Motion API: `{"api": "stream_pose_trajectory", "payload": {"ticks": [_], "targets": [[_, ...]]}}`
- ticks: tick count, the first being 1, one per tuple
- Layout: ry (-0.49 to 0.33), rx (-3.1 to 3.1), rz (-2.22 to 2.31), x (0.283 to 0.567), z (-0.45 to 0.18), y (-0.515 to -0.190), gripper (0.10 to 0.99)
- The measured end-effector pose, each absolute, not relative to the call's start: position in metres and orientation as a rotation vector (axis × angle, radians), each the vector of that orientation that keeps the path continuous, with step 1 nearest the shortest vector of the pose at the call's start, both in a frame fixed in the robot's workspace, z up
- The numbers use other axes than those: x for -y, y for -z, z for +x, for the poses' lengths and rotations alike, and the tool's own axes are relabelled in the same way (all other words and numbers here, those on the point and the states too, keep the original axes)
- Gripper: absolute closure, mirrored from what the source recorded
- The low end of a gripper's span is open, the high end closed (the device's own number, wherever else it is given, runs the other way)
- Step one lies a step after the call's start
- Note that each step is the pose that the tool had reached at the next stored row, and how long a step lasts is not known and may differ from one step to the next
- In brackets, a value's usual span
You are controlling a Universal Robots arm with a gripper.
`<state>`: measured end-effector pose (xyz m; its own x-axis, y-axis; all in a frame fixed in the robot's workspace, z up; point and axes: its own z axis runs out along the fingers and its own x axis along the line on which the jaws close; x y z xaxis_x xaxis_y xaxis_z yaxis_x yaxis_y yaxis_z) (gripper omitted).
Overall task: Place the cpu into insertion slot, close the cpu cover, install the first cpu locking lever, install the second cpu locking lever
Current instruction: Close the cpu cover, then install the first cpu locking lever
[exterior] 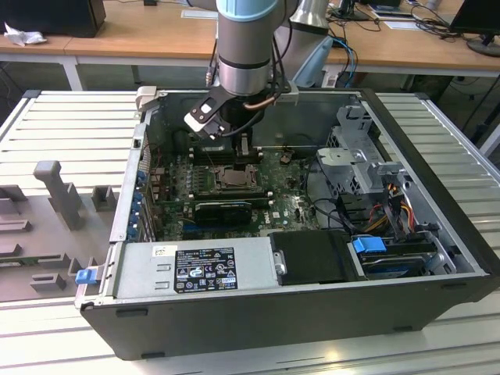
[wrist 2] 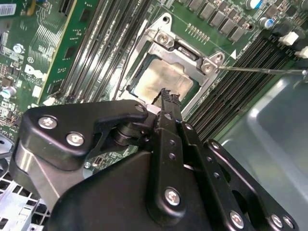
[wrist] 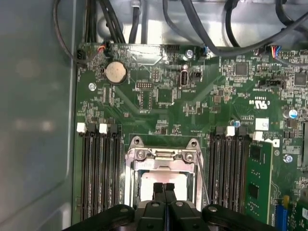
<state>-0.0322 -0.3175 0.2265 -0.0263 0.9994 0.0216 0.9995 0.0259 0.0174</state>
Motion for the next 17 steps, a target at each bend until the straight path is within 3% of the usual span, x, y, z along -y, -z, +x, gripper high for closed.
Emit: {"api": "stream_pose_trajectory", "payload": {"ticks": [12, 17], "targets": [[0.043, 2.248, -2.190, 0.318, -0.036, -0.228, 0.980], [0.044, 2.248, -2.190, 0.318, -0.036, -0.242, 0.980]]}}
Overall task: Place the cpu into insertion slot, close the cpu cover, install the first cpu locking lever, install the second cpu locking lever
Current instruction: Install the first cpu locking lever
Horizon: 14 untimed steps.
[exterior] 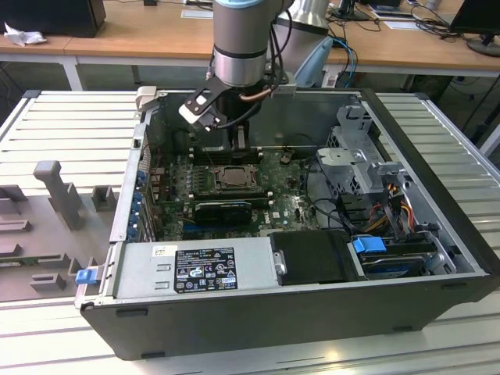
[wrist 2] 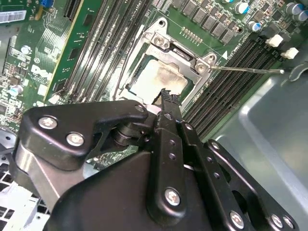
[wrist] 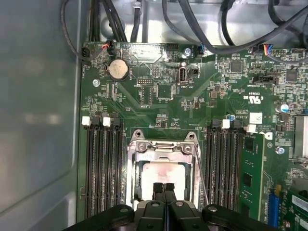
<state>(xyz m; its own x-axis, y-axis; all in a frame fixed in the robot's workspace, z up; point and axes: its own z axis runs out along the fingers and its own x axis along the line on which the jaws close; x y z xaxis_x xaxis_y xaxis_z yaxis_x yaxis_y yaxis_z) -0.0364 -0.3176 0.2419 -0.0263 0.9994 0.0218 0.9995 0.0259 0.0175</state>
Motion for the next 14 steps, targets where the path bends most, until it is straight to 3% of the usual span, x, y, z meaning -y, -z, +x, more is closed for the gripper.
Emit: {"api": "stream_pose_trajectory", "payload": {"ticks": [7, 14], "targets": [[0.043, 2.248, -2.190, 0.318, -0.036, -0.267, 0.980], [0.040, 2.451, -1.954, 0.318, -0.036, -0.267, 0.980]]}}
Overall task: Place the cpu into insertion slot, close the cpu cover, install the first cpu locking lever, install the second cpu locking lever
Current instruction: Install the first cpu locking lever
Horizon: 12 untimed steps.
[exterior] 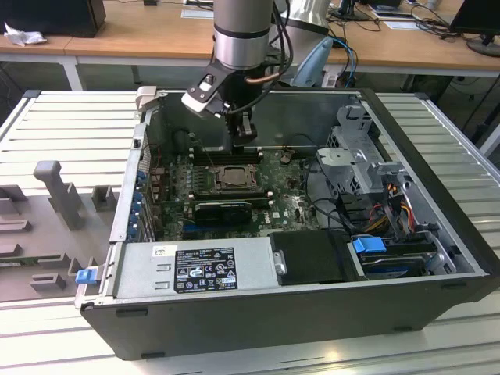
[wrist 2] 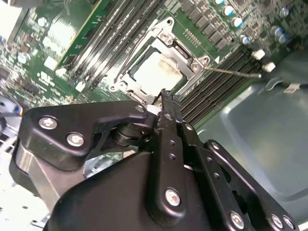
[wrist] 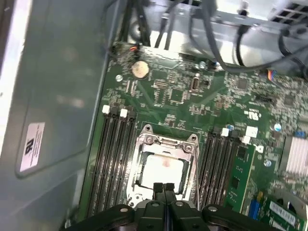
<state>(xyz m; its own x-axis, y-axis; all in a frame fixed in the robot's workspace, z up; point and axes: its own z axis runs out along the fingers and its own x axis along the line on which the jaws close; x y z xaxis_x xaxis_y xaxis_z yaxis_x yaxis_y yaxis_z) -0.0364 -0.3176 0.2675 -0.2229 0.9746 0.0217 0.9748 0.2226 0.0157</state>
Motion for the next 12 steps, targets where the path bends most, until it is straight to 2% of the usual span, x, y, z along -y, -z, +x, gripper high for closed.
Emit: {"api": "stream_pose_trajectory", "payload": {"ticks": [12], "targets": [[0.039, 2.661, -1.650, 0.3176, -0.0364, -0.2674, 0.980]]}}
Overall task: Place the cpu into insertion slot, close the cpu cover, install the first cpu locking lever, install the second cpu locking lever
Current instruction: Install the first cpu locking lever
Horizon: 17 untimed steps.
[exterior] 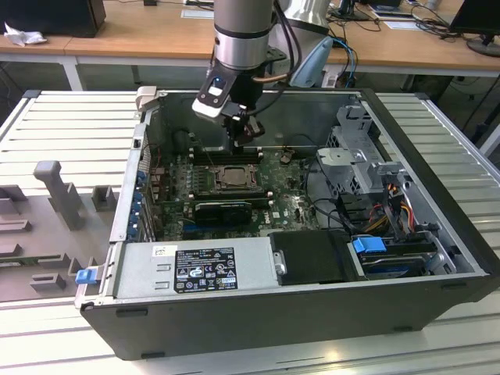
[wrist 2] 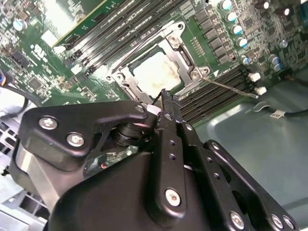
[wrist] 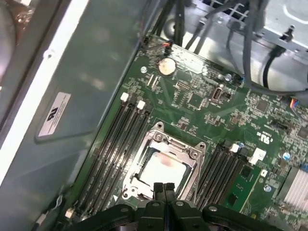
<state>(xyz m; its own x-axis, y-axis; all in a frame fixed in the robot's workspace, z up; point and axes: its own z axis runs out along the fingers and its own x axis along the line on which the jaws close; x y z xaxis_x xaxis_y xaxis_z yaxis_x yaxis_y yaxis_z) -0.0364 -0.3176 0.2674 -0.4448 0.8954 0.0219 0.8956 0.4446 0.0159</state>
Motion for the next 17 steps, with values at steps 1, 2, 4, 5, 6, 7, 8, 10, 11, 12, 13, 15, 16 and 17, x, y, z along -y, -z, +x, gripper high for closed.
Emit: {"api": "stream_pose_trajectory", "payload": {"ticks": [1, 2, 4, 5, 6, 7, 8, 10, 11, 12, 13, 15, 16, 17], "targets": [[0.039, 2.671, -1.634, 0.3175, -0.0364, -0.2674, 0.980], [0.039, 2.682, -1.615, 0.3176, -0.0364, -0.2674, 0.980], [0.039, 2.702, -1.581, 0.3176, -0.0363, -0.2674, 0.980], [0.039, 2.711, -1.566, 0.3175, -0.0364, -0.2674, 0.980], [0.038, 2.725, -1.540, 0.3176, -0.0364, -0.2674, 0.980], [0.038, 2.746, -1.501, 0.3176, -0.0364, -0.2674, 0.980], [0.038, 2.757, -1.480, 0.3176, -0.0364, -0.2674, 0.980], [0.038, 2.786, -1.425, 0.3176, -0.0364, -0.2674, 0.980], [0.038, 2.798, -1.400, 0.3176, -0.0364, -0.2674, 0.980], [0.037, 2.805, -1.385, 0.3176, -0.0364, -0.2674, 0.980], [0.037, 2.810, -1.375, 0.3176, -0.0364, -0.2674, 0.980], [0.037, 2.830, -1.333, 0.3175, -0.0364, -0.2674, 0.980], [0.037, 2.834, -1.324, 0.3176, -0.0364, -0.2674, 0.980], [0.037, 2.842, -1.308, 0.3176, -0.0364, -0.2674, 0.980]]}}
